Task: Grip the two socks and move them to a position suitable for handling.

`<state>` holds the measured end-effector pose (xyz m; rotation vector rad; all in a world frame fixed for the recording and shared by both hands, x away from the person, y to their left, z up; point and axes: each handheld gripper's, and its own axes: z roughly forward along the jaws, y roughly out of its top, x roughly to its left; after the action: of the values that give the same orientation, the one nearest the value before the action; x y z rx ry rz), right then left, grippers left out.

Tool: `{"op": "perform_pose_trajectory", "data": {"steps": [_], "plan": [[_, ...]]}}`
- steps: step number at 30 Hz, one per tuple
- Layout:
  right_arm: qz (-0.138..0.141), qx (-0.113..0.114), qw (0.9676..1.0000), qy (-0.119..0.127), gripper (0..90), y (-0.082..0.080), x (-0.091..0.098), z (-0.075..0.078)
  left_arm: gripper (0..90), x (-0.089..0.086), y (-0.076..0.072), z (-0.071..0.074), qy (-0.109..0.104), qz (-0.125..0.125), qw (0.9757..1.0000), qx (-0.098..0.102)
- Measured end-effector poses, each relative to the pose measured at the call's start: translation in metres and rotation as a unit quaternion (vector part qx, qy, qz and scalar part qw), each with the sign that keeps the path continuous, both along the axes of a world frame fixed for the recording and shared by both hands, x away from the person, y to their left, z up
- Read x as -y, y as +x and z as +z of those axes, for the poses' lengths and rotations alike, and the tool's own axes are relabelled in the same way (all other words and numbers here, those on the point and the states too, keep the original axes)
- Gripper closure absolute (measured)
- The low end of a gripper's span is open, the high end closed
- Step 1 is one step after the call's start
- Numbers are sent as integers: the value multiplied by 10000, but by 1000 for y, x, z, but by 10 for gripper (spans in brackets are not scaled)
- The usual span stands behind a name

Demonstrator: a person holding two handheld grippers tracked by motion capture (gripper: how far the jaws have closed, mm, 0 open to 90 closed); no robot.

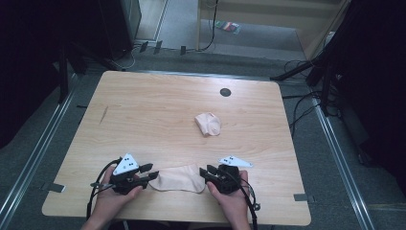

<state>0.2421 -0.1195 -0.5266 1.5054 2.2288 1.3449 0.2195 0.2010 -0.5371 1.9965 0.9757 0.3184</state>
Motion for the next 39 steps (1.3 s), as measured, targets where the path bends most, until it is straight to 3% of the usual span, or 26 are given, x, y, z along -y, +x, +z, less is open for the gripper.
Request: {"op": "perform_pose_trajectory", "data": {"steps": [3,4,8,14,18,20,22,24,26,28,31,33,34,35,39], "plan": [[89,138,9992,-364,676,0,-8,-4,677,4,-4,-2,149,-206,9997,-37],[89,138,9992,-364,676,0,-8,-4,697,4,-4,-2,149,-206,9997,-37],[328,159,9960,-814,727,-1,-20,-13,720,16,-6,-11,681,-475,9965,-58],[216,149,9935,-1105,779,1,-18,-16,718,12,-6,-11,595,-609,9963,-132],[179,184,9928,-1172,830,1,-15,-16,720,14,-10,-11,851,-702,9939,53],[197,194,9925,-1190,833,1,-15,-16,723,14,-10,-11,822,-765,9937,36],[190,168,9926,-1189,804,1,-14,-16,715,12,-9,-10,681,-802,9944,-97],[181,138,9941,-1064,743,1,-12,-14,620,8,-7,-11,300,-713,9969,-166],[171,222,9962,-827,719,2,-7,-10,550,1,-4,-9,-31,-481,9988,29],[117,359,9976,-576,709,4,-1,-4,448,-5,-2,-5,-287,-276,9989,239],[-7,462,9978,-480,673,9,7,-1,358,-18,0,-2,-665,184,9961,551],[-73,540,9977,-403,621,11,12,0,311,-27,3,-1,-897,456,9931,602],[-99,578,9975,-396,593,12,13,0,264,-27,3,-1,-897,456,9931,602],[-175,621,9972,-368,551,13,15,0,226,-35,7,-1,-993,796,9902,581],[-369,770,9959,-295,455,16,20,0,136,-52,12,1,-1151,1328,9828,567]]}}
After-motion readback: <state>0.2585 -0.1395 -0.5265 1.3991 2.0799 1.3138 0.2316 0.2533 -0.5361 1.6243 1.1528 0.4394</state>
